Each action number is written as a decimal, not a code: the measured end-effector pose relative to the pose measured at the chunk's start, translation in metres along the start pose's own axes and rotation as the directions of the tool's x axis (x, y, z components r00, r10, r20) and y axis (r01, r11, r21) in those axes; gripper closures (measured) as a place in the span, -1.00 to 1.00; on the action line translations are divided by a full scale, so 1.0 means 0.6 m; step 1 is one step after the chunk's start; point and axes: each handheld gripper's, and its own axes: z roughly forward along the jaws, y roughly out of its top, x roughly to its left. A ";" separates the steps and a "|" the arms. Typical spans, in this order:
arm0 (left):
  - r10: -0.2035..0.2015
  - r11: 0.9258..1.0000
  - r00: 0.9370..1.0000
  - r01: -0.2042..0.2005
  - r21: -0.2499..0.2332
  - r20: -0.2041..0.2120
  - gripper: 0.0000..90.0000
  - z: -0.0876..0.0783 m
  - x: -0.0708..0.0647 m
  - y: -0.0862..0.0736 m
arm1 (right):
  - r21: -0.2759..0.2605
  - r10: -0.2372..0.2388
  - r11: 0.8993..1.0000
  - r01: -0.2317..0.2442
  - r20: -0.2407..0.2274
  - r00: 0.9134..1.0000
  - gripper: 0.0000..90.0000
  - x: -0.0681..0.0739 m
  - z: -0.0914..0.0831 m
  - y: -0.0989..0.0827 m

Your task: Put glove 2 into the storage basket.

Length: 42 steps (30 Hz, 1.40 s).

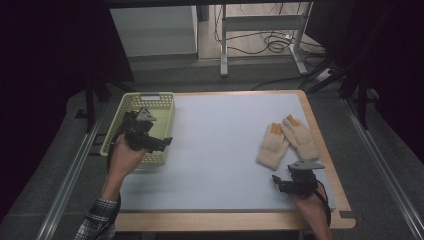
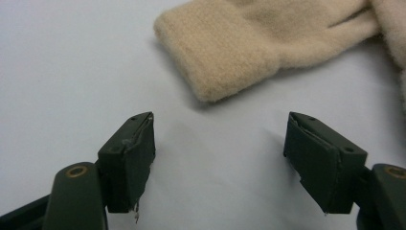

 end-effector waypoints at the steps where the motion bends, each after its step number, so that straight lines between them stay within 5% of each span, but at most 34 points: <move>1: 0.013 1.000 1.000 -0.013 -0.002 0.013 -0.98 0.003 -0.011 -0.001 | 0.001 0.002 1.000 -0.002 0.000 1.000 -0.43 0.000 0.000 0.000; 11: 0.084 0.995 0.991 -0.078 -0.058 0.100 -0.98 0.034 -0.106 -0.038 | -0.001 0.000 1.000 0.000 0.000 1.000 -0.43 0.000 0.000 0.000; 18: 0.082 0.996 0.989 -0.077 -0.044 0.124 -0.98 0.070 -0.144 -0.088 | -0.002 0.001 1.000 -0.001 0.000 1.000 -0.43 0.000 0.000 0.000; 31: 0.044 0.997 0.996 -0.048 0.056 0.077 -0.98 0.110 -0.143 -0.156 | -0.001 0.001 1.000 -0.001 0.000 1.000 -0.43 0.000 0.000 0.000; 32: 0.019 0.999 0.995 -0.023 0.040 0.096 -1.00 0.112 -0.140 -0.160 | -0.002 0.002 1.000 -0.002 0.000 1.000 -0.43 0.000 0.000 0.000; 34: -0.009 0.999 0.993 0.003 0.044 0.118 -0.98 0.113 -0.135 -0.161 | -0.003 0.001 1.000 -0.001 -0.001 1.000 -0.43 0.000 0.000 0.000; 42: -0.003 0.999 0.993 -0.002 0.044 0.115 -0.98 0.114 -0.136 -0.161 | -0.008 0.024 1.000 -0.024 -0.031 0.999 -0.25 -0.004 -0.006 0.003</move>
